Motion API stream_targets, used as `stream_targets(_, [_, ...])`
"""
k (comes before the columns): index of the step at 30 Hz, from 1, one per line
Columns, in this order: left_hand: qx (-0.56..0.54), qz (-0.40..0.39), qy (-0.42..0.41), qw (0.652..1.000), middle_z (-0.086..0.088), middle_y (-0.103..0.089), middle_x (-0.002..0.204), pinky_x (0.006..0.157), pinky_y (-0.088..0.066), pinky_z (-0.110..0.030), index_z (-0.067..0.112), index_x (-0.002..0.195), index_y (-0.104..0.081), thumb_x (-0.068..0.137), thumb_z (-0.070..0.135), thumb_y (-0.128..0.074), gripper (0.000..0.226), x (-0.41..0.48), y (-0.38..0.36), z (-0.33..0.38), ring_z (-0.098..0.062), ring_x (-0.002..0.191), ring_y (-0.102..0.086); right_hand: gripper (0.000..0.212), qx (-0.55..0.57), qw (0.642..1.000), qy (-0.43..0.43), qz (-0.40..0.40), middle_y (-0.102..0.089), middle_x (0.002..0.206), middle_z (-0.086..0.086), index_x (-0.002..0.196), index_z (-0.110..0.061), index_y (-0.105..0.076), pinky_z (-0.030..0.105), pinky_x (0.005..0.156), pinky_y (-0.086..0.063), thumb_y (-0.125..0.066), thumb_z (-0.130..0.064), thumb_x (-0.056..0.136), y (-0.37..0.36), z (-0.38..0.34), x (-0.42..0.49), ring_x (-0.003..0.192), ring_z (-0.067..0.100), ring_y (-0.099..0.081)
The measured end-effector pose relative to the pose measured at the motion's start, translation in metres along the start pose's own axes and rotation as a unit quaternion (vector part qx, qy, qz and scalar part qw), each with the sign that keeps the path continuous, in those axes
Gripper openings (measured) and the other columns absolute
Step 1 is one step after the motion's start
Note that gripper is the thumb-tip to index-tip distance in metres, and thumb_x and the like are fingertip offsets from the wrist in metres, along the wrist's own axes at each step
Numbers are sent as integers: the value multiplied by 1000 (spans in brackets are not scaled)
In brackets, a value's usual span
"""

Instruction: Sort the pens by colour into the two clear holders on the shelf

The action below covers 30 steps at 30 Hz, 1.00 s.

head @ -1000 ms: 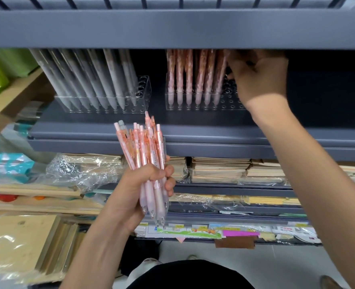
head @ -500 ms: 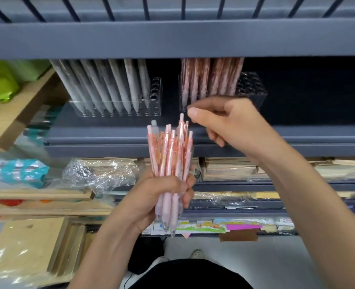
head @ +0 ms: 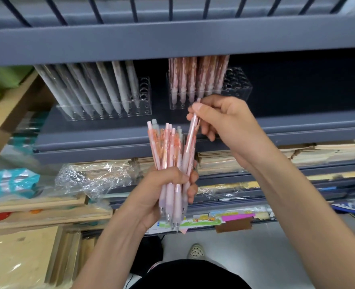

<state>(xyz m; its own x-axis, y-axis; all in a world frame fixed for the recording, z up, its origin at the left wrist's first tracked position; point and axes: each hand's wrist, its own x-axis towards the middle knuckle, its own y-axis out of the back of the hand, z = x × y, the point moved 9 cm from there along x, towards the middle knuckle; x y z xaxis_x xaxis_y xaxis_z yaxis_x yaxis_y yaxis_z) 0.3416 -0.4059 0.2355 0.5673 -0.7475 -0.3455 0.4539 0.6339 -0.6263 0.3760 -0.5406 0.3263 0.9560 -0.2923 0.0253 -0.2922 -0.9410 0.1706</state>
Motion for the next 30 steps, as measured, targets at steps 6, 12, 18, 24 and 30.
stream_targets(6, [-43, -15, 11, 999, -8, -58, 71, 49, -48, -27, 7, 84, -72, 57, -1, -59, 30, 8, -17, -10, -18, 52, -52, 11, 121, 986, 67, 96, -74, 77, 10, 94, -15, -53, 25, 46, -45, -44, -14, 100, 38, -14, -12, 51, 14, -54])
stream_targets(12, [-35, 10, 4, 999, -8, -57, 71, 49, -47, -27, 6, 91, -64, 49, 5, -66, 42, 14, -23, -18, -19, 51, -51, 5, 207, 948, 126, 205, -72, 83, 16, 105, -10, -49, 30, 61, -54, -50, -12, 100, 107, -17, -23, 61, 20, -62])
stream_targets(18, [-39, 12, -32, 999, -7, -56, 72, 49, -48, -27, 7, 92, -63, 53, 4, -64, 39, 20, -23, -9, -18, 52, -50, 22, 184, 927, 185, 268, -70, 97, 16, 107, -8, -48, 37, 77, -57, -59, 2, 92, 148, -20, -14, 75, 25, -68])
stream_targets(24, [-27, 33, -67, 997, -7, -56, 71, 48, -47, -28, 7, 89, -63, 63, 0, -53, 29, 23, -20, -4, -18, 52, -50, 18, 147, 940, 204, 229, -65, 87, 14, 94, -7, -49, 37, 73, -57, -59, 8, 90, 142, -26, 30, 67, 21, -66])
stream_targets(30, [-22, 26, -85, 996, -7, -56, 71, 49, -47, -27, 7, 89, -65, 59, -2, -56, 33, 24, -20, -4, -18, 52, -50, 16, -59, 962, 174, 203, -68, 84, 2, 84, -14, -62, 27, 75, -57, -56, -3, 94, 131, -33, 76, 72, 8, -68])
